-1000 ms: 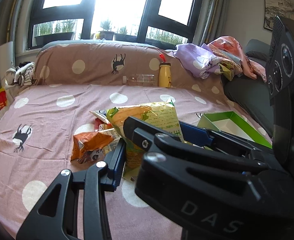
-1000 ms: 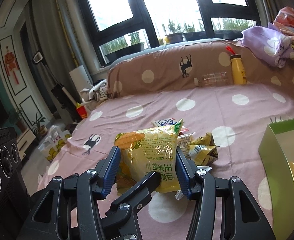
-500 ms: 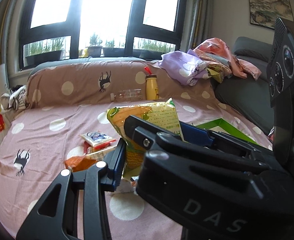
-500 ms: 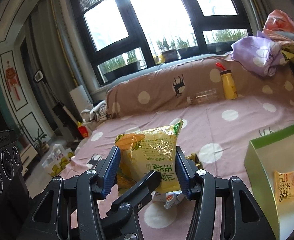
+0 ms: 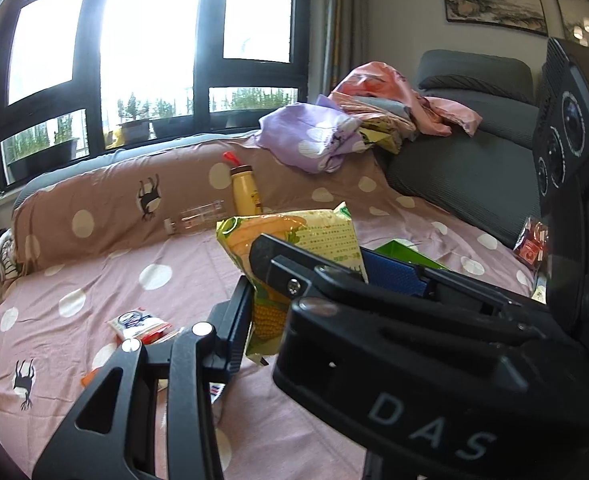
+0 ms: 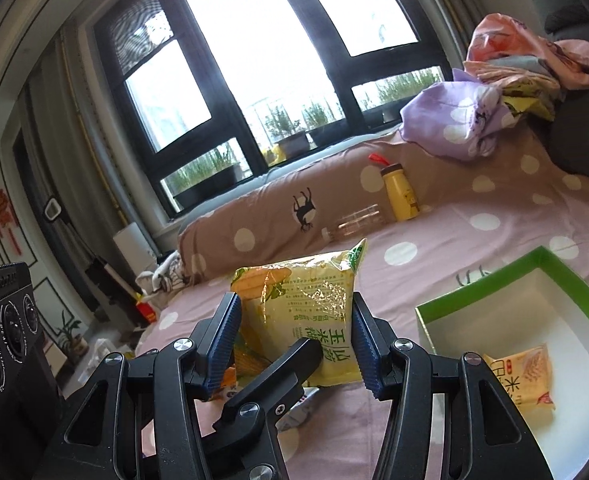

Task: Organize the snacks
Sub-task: 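Lower the corn snack bag into the green box with the right gripper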

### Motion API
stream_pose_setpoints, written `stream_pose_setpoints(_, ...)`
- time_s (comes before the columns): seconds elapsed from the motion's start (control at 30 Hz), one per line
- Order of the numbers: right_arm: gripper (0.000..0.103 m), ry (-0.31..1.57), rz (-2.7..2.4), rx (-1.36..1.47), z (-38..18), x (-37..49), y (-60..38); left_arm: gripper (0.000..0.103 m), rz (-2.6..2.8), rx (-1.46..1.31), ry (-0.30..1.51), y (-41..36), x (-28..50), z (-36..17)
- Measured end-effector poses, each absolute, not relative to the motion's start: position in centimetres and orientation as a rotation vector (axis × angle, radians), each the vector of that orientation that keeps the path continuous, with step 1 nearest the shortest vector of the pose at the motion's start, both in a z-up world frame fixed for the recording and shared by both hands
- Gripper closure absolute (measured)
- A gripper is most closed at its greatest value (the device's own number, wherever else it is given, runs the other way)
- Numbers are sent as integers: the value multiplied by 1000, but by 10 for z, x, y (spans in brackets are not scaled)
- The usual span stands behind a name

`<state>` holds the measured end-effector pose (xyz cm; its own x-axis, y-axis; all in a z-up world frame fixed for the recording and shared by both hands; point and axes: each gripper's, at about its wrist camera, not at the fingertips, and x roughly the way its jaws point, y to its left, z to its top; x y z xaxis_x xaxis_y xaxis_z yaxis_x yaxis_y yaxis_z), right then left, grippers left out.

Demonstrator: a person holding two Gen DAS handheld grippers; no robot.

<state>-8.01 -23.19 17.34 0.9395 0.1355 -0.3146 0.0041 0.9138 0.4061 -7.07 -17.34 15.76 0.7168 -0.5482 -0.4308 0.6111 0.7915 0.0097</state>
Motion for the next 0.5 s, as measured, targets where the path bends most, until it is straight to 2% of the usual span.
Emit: stream_pose_setpoints(0.5,47,368,-88,535,157,-95,-306,67,-794,218,498,-247,-65,147)
